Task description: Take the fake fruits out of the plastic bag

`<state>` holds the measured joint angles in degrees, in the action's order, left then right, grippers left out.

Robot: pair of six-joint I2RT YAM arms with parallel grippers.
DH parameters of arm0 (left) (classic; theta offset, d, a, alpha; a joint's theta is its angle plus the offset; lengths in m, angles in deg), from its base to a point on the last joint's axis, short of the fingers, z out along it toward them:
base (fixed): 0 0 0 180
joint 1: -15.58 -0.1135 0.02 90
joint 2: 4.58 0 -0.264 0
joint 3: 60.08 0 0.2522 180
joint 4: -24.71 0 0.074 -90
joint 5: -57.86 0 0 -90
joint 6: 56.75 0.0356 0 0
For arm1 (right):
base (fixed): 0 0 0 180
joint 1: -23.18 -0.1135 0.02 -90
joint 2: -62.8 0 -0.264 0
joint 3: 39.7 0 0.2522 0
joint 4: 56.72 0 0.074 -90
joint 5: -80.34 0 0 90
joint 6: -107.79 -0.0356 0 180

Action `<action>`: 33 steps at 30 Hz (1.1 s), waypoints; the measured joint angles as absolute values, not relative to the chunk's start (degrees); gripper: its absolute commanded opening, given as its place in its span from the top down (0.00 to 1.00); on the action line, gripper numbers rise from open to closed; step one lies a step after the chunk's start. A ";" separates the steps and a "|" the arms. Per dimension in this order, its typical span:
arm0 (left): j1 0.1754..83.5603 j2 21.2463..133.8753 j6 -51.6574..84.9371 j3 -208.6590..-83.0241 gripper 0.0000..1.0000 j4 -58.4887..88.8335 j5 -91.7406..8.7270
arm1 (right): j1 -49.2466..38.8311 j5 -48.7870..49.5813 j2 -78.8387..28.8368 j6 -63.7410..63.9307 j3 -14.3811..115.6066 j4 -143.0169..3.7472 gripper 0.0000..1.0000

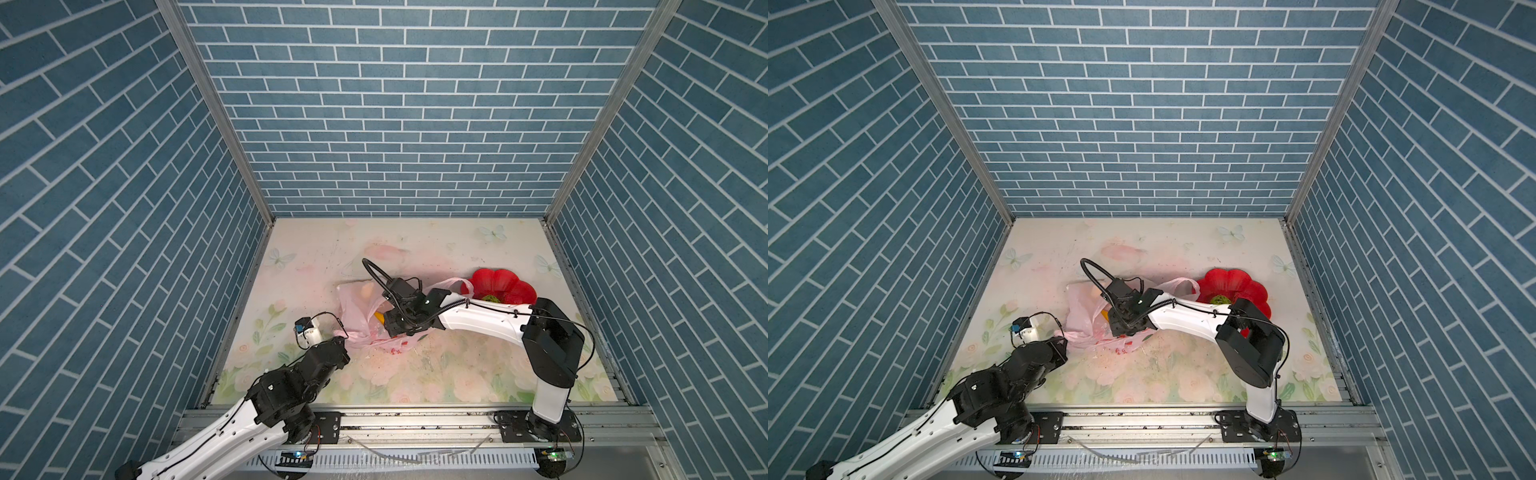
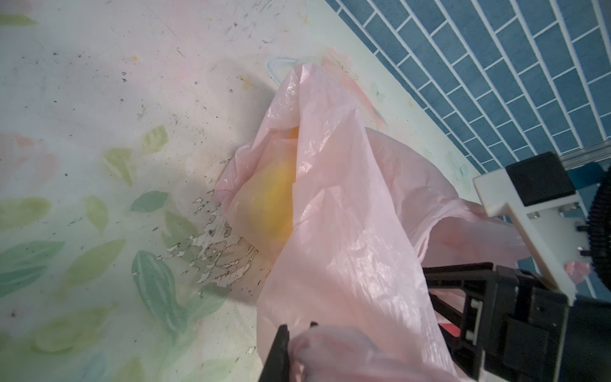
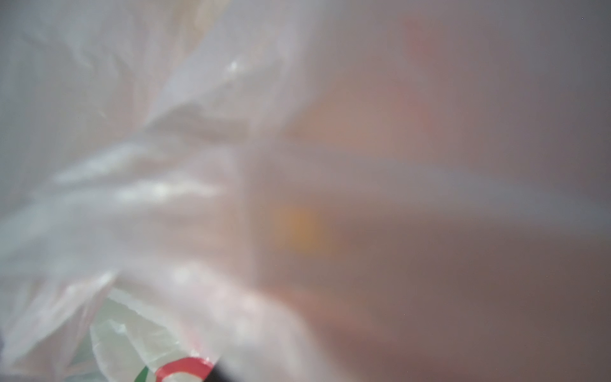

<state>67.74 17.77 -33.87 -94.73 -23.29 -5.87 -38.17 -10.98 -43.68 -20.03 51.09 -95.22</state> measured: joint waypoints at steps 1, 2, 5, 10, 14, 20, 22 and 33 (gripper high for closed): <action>67.74 17.46 -33.89 -94.86 0.86 -23.46 -5.87 | -38.17 -11.68 -43.98 -20.33 51.71 -95.09 0.46; 67.74 17.20 -33.89 -94.99 0.86 -23.66 -5.96 | -38.17 -12.38 -44.40 -20.53 52.43 -95.00 0.46; 67.74 16.78 -33.89 -95.12 0.86 -24.01 -6.14 | -38.01 -14.34 -45.73 -20.99 54.40 -94.80 0.44; 67.74 16.76 -33.89 -95.12 0.86 -24.14 -6.51 | -37.55 -17.45 -47.79 -21.38 57.08 -95.00 0.37; 67.74 16.67 -33.95 -95.10 0.88 -23.92 -6.95 | -37.16 -20.07 -48.35 -21.45 57.98 -95.06 0.31; 67.74 16.50 -34.08 -95.10 0.95 -23.83 -8.04 | -35.72 -22.52 -48.70 -21.36 59.58 -95.35 0.23; 67.74 16.11 -34.19 -95.12 0.98 -23.85 -8.30 | -35.17 -23.11 -49.07 -21.30 60.52 -95.41 0.22; 67.74 14.38 -34.28 -95.12 1.00 -23.94 -8.72 | -32.64 -23.79 -51.94 -20.40 64.80 -95.81 0.18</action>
